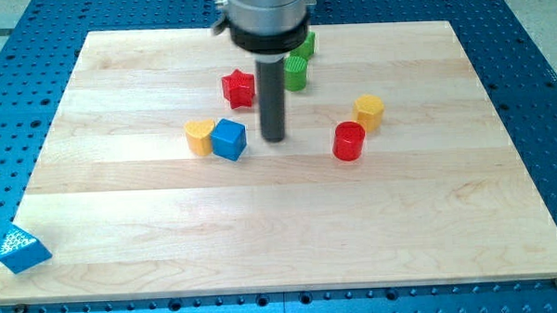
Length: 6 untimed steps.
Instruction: Place the yellow hexagon below red circle
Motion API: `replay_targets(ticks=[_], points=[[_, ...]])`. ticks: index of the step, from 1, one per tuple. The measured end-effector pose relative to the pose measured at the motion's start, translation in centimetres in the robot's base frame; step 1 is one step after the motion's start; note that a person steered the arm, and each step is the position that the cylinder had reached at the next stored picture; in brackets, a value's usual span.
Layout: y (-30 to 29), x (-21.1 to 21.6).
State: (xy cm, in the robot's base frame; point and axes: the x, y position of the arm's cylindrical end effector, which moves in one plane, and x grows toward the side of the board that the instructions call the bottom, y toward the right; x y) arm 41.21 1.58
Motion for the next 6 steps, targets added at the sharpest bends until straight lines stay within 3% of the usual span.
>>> replay_targets(ticks=[1, 3, 5, 6], points=[[4.9, -2.8], [17.0, -1.8], [17.0, 0.8], [12.9, 4.0]])
